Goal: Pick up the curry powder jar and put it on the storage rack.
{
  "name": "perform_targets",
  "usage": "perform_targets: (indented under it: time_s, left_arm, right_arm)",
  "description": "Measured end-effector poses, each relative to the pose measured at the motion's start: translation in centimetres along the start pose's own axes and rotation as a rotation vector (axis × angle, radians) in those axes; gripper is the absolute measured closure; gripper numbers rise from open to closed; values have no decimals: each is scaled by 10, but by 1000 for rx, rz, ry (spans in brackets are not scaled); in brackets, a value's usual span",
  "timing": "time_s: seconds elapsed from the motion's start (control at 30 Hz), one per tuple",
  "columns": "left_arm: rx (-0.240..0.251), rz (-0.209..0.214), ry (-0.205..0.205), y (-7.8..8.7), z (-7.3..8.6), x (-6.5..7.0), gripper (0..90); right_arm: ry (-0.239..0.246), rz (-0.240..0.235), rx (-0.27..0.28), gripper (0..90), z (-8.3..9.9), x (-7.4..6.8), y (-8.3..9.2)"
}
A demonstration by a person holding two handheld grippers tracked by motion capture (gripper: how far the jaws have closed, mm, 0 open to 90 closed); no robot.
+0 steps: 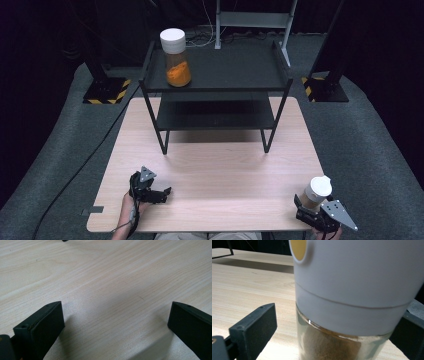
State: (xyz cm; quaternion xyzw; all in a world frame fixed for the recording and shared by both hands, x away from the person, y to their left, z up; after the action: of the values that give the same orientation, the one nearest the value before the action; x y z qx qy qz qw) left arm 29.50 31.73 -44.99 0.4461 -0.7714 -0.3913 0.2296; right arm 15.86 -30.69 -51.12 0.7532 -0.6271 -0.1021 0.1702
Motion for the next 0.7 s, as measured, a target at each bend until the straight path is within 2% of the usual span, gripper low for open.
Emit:
perform_targets:
  time_s: [0.7]
  left_arm:
    - [2,-21,29,-1,-1,3,0]
  right_arm:
    - [1,1,3,3,1,0,0]
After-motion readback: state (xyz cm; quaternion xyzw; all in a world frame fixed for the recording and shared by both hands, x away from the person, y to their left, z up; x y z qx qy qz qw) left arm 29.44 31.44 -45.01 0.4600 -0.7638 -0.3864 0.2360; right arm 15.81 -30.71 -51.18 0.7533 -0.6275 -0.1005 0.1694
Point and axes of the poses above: each handheld gripper's, and its own axes: y roughly backward along the jaws, z roughly out of its underside, x roughly to its right, the point moved 2 cm from there along -y, roughly forward along the jaws, and after that the axes turned 10 degrees about -x, right-handed, at the moved point
